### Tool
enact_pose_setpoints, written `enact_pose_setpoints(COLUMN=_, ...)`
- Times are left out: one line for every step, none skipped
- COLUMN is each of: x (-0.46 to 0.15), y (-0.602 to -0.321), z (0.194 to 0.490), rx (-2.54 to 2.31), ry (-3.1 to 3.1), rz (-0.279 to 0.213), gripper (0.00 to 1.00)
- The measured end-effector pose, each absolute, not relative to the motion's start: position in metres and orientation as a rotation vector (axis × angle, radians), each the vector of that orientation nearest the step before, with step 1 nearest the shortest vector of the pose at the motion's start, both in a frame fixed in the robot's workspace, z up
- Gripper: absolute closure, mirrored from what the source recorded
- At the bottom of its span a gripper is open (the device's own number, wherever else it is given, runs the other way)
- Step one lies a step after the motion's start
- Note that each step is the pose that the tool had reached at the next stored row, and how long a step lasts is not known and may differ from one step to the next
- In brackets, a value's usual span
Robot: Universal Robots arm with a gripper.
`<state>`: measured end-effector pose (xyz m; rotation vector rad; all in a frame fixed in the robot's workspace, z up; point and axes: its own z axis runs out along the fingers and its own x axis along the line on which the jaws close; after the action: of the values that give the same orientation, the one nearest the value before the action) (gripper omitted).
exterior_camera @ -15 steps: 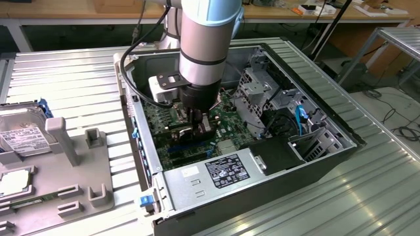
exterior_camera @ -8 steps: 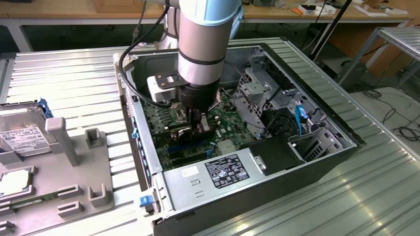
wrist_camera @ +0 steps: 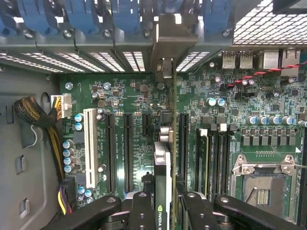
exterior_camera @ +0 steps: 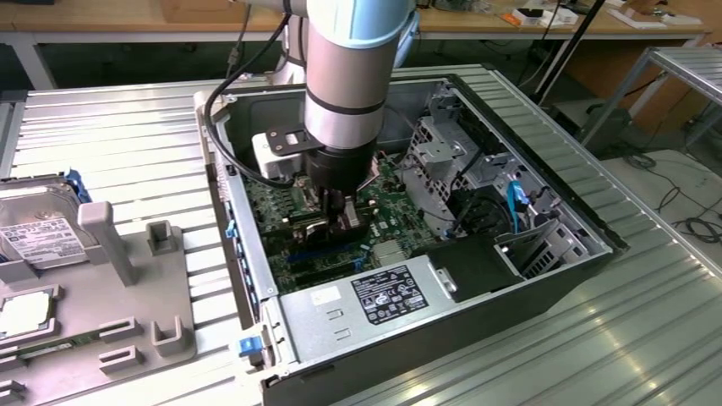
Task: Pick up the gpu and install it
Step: 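Insert the gpu into the slot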
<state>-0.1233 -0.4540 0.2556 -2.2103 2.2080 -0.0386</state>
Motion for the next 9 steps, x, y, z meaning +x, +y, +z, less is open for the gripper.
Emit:
enact_pose_setpoints(x=-0.1233, y=-0.454, z=0.2551, rx=-2.21, ry=2.208, rz=-0.039, gripper=0.73)
enact_pose_setpoints(x=-0.1233, y=-0.454, z=0.2548, rx=-2.211, ry=2.208, rz=-0.039, gripper=0.73)
enact_pose_setpoints(x=-0.1233, y=-0.454, z=0.2548, rx=-2.211, ry=2.209, rz=-0.039, gripper=0.73)
enact_pose_setpoints(x=-0.1233, y=-0.454, z=0.2547, rx=-2.211, ry=2.208, rz=-0.039, gripper=0.73)
enact_pose_setpoints(x=-0.1233, y=-0.454, z=0.2547, rx=-2.211, ry=2.208, rz=-0.039, gripper=0.73)
enact_pose_setpoints(x=-0.1233, y=-0.454, z=0.2547, rx=-2.211, ry=2.208, rz=-0.039, gripper=0.73)
enact_pose_setpoints(x=-0.1233, y=-0.454, z=0.2547, rx=-2.211, ry=2.208, rz=-0.039, gripper=0.73)
enact_pose_setpoints(x=-0.1233, y=-0.454, z=0.2547, rx=-2.211, ry=2.208, rz=-0.039, gripper=0.73)
enact_pose_setpoints(x=-0.1233, y=-0.454, z=0.2547, rx=-2.211, ry=2.208, rz=-0.039, gripper=0.73)
